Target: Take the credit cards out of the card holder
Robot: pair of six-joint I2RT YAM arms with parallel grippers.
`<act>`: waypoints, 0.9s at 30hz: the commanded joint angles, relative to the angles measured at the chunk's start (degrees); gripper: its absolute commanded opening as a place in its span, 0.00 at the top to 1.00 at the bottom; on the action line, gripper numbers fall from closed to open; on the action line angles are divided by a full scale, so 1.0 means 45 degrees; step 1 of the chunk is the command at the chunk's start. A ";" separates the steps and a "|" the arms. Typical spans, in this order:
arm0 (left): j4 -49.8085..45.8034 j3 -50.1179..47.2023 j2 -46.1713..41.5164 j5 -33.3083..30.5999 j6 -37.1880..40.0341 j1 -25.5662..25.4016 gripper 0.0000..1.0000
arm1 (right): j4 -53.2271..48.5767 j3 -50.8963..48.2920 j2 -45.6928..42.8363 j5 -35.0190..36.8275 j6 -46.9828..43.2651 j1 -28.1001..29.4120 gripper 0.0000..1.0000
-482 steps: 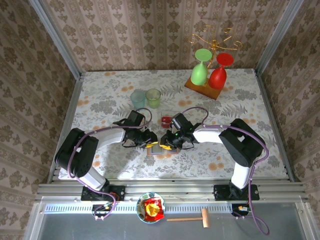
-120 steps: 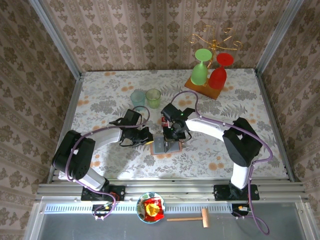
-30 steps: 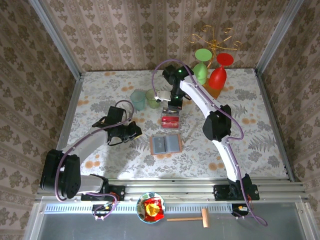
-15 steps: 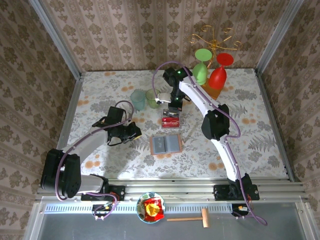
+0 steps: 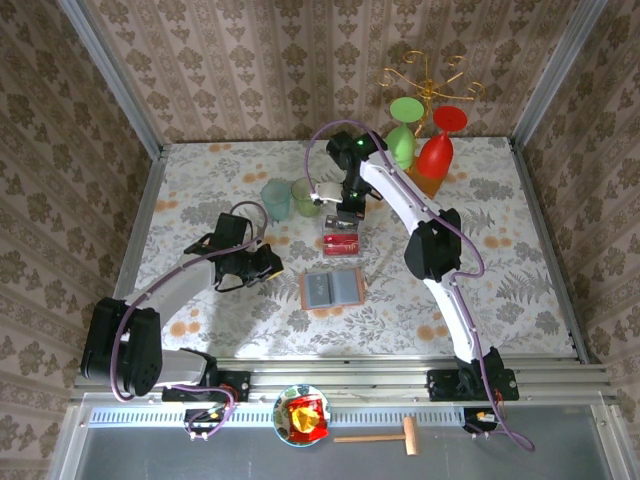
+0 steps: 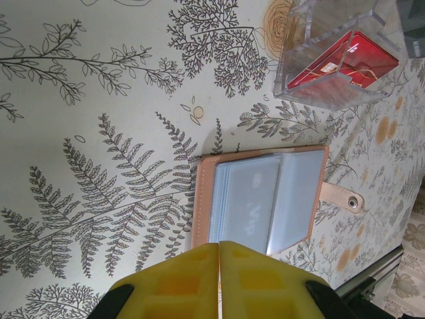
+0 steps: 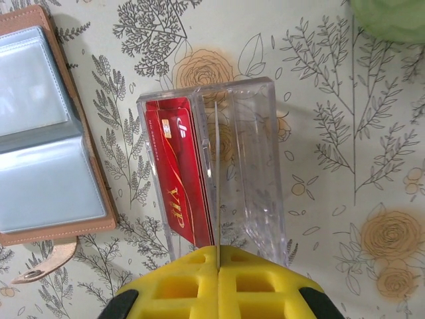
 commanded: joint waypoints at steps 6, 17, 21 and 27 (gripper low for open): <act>-0.0173 0.0066 -0.0005 -0.0057 0.0084 0.0057 0.91 | 0.0218 0.0030 -0.0437 0.0710 -0.0267 -0.0047 1.00; -0.0204 0.0027 0.0047 -0.0133 0.0089 0.0058 0.91 | 0.0210 -0.0442 0.0201 0.0866 -0.0543 -0.0121 1.00; -0.0189 0.0022 0.0126 -0.0095 0.0065 0.0056 0.91 | 0.0043 -0.0673 0.0187 0.0491 -0.0523 -0.0109 1.00; 0.0081 -0.0070 0.0209 -0.0008 -0.0068 0.0056 0.91 | -0.0385 -0.0709 0.0165 0.0058 -0.0411 -0.0106 1.00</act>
